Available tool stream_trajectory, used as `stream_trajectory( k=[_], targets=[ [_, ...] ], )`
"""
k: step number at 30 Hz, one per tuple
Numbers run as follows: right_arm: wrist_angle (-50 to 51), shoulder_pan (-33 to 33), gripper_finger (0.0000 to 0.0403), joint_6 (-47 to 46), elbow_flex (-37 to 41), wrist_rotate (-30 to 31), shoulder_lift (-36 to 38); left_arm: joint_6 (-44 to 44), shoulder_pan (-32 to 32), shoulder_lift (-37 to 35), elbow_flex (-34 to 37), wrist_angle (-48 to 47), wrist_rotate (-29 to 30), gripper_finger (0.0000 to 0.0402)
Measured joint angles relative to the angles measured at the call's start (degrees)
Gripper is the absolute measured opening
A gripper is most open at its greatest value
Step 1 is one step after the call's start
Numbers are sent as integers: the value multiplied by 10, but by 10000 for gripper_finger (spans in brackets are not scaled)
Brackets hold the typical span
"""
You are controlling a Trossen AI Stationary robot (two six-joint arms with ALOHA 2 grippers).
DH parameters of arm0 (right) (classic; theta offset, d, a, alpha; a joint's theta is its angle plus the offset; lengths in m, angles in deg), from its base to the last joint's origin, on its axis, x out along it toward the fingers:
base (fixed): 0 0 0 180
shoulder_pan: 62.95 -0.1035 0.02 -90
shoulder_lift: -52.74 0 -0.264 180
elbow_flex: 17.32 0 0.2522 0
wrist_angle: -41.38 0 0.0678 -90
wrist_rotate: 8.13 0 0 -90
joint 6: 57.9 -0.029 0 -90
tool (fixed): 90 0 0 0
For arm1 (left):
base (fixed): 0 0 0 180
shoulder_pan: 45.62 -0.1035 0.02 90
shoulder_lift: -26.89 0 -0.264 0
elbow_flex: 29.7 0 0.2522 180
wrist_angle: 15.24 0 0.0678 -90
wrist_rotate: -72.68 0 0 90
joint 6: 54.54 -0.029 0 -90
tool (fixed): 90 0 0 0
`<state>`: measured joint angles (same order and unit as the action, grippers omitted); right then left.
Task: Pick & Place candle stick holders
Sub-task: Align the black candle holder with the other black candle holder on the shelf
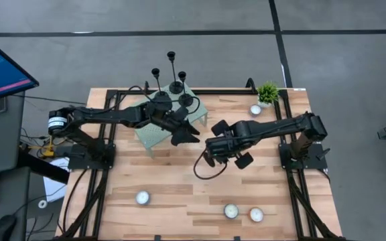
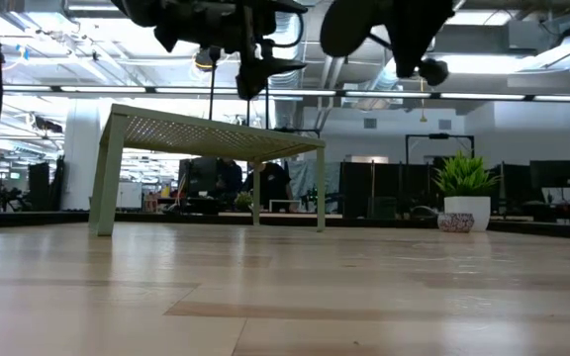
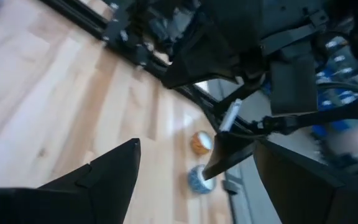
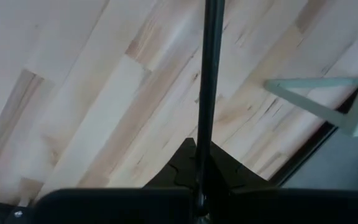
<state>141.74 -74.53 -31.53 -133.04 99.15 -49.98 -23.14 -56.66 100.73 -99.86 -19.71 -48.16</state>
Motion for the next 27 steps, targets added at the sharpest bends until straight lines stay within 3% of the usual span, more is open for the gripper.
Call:
stream_trajectory(
  k=[8, 19, 27],
  targets=[
    [-15, -4, 0, 1, -1, 12, 1, 64, -4, 7, 0, 7, -28, 313],
    [-33, -4, 0, 8, -1, 25, 1, 166, 24, 77, 0, 141, -36, 312],
    [-64, -5, 0, 61, -1, 42, 1, 187, 43, 99, 0, 159, -36, 312]
  ],
)
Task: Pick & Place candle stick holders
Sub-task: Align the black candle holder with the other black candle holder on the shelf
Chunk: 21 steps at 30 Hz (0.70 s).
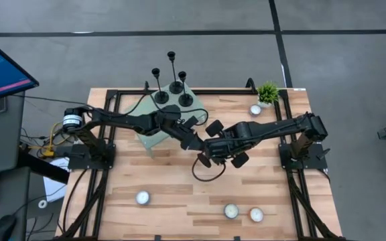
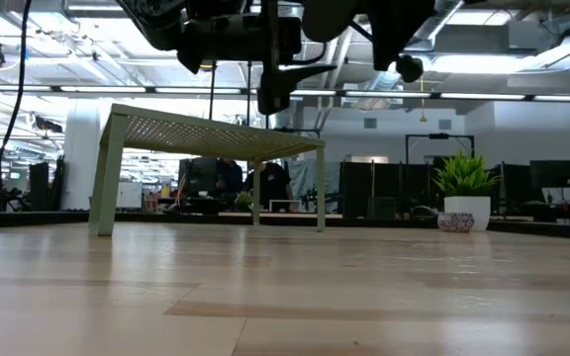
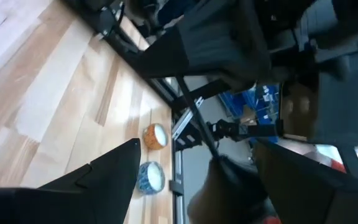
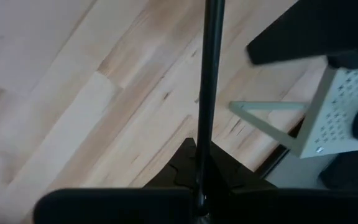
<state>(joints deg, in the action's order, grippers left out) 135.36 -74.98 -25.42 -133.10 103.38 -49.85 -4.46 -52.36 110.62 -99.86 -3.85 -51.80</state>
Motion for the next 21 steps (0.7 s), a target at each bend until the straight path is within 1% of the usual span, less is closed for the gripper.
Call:
stream_trajectory(
  k=[9, 15, 18, 21],
  targets=[
    [-48, 2, 0, 30, 0, 11, 0, 17, 17, 24, -19, 1, 4, 312],
    [-57, 2, 0, 32, 0, 13, 0, 29, 23, 34, -29, 2, 4, 311],
    [-60, 1, 0, 32, 0, 13, 0, 30, 23, 34, -29, 2, 4, 298],
    [-61, 0, 0, 31, 0, 15, 0, 40, 23, 34, -29, 4, 4, 268]
  ],
)
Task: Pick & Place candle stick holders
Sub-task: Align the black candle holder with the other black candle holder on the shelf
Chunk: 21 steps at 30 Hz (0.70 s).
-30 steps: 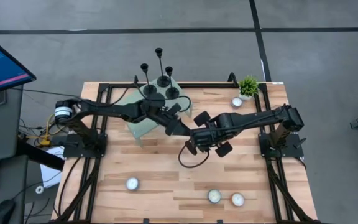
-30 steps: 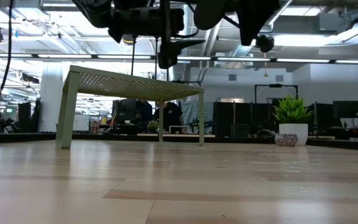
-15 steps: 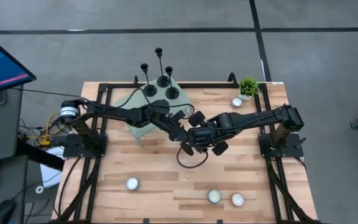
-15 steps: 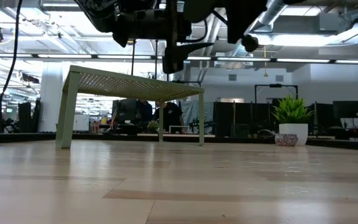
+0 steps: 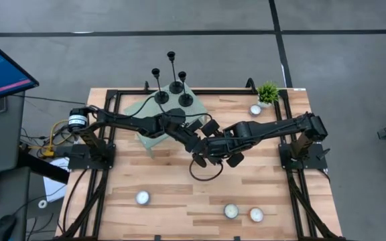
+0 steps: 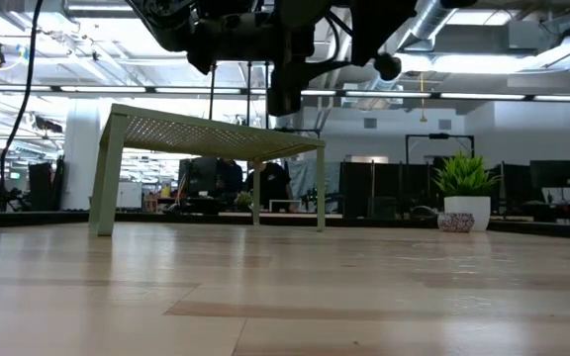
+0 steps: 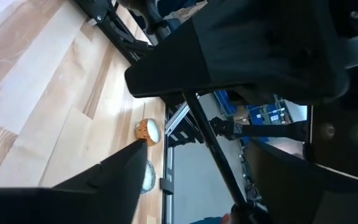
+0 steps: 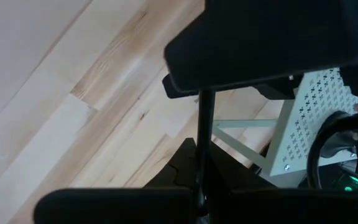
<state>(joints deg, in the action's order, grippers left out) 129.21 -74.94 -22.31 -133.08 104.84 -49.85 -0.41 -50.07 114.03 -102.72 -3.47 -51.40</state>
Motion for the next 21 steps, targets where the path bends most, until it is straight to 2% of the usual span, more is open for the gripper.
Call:
stream_trajectory(
  k=[4, 13, 21],
  targets=[
    [0, 0, 0, 0, 0, 1, 0, 8, 0, 0, 0, 0, 0, 203],
    [3, 0, 0, 1, 0, 3, 1, 29, 0, 0, 1, -3, 0, 24],
    [-3, -1, 23, -6, 0, 23, 4, 20, 0, 0, 2, 3, 0, 14]
  ],
)
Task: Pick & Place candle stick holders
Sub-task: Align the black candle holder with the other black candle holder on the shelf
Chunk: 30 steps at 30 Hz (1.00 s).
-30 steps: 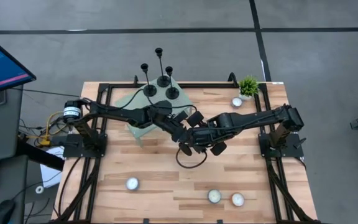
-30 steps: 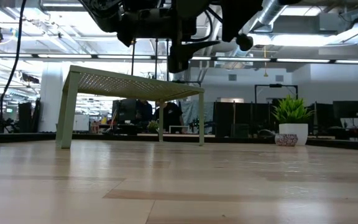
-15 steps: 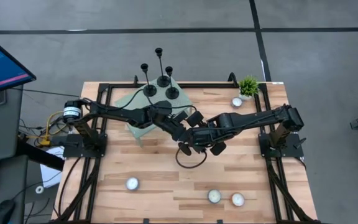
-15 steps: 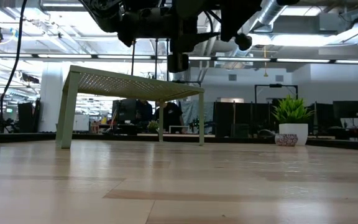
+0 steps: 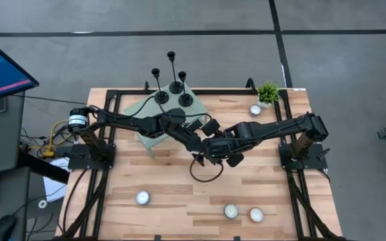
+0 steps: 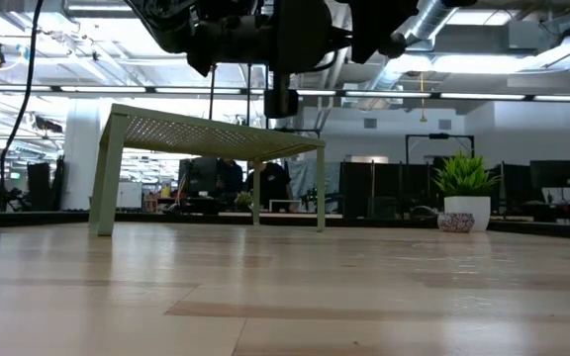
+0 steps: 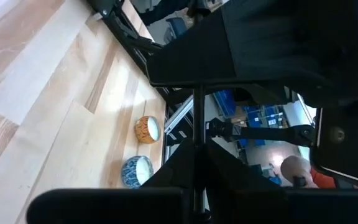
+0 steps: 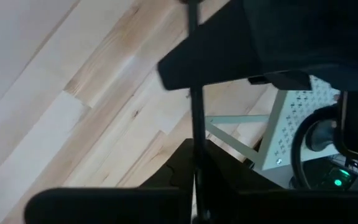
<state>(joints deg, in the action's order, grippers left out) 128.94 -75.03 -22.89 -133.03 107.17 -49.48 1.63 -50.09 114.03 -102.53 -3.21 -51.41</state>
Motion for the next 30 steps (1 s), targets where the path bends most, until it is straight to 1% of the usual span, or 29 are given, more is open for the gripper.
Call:
stream_trajectory(
  k=[4, 7, 9, 14, 16, 18, 20, 24, 30],
  targets=[
    [-13, 0, 54, -17, 0, 2, 15, -13, 0, -16, -2, 11, 4, 14],
    [-19, -3, 86, -21, -1, 1, 40, -24, 0, -30, -2, 7, 8, 14],
    [-23, -7, 114, -21, -1, 2, 51, -33, -1, -37, -2, 5, 9, 14],
    [-37, -7, 201, -21, -1, 4, 70, -34, -1, -44, -2, 2, 11, 14],
    [-39, -6, 232, -21, 0, 14, 70, -33, -1, -44, -2, 1, 16, 14],
    [-48, -7, 254, -21, 0, 32, 70, -30, -1, -44, -2, 1, 25, 14],
    [-57, -10, 266, -21, -1, 46, 69, -21, -1, -44, -2, -1, 33, 14],
    [-59, -23, 270, -29, -3, 67, 78, -19, -1, -44, -2, -2, 41, 14],
    [-22, -55, 270, -117, -29, 75, 126, -19, -1, -44, -2, -2, 61, 13]
  ],
)
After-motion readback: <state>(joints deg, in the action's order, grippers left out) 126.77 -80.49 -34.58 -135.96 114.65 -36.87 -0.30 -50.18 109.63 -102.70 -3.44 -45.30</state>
